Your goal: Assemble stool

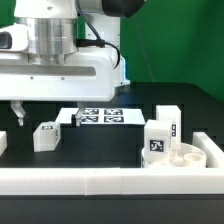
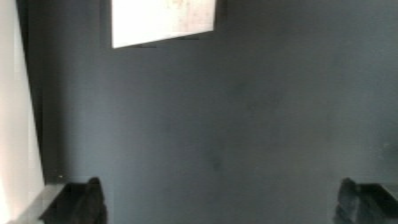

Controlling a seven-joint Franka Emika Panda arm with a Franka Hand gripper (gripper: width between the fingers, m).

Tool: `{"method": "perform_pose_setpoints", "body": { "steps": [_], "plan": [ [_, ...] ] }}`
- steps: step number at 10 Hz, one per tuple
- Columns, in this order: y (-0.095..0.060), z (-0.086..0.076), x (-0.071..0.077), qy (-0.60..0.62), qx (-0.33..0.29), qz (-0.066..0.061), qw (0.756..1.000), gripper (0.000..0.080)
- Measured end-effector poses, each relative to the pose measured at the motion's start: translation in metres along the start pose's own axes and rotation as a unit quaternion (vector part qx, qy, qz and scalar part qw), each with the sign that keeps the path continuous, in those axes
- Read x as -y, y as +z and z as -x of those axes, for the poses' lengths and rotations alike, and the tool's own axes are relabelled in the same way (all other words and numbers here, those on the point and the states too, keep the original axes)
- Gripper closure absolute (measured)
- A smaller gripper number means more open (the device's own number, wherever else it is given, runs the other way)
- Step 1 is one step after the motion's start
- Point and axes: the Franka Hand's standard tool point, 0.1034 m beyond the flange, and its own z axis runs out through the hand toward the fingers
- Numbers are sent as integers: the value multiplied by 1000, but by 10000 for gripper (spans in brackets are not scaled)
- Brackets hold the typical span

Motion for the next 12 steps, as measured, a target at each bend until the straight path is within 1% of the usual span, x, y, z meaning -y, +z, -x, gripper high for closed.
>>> {"method": "perform_pose_setpoints", "body": {
  "steps": [1, 2, 3, 4, 5, 6, 7, 9, 10, 11, 12],
  "plan": [
    [7, 7, -8, 12, 9, -7, 1000, 151],
    [17, 14, -18, 27, 17, -10, 999, 151],
    [22, 20, -21, 33, 27, -13, 999, 151],
    [22, 21, -18, 33, 36, -17, 999, 151],
    [21, 20, -19, 32, 33, -16, 999, 151],
    [22, 22, -18, 33, 39, -18, 999, 151],
    [23, 28, -14, 32, 76, -30, 996, 151],
    [27, 29, -19, 29, 153, -32, 987, 151],
    [27, 30, -17, 28, 189, -39, 981, 151],
    [28, 29, -15, 26, 204, -42, 978, 151],
    [28, 36, -11, 25, 244, -52, 968, 151]
  ]
}}
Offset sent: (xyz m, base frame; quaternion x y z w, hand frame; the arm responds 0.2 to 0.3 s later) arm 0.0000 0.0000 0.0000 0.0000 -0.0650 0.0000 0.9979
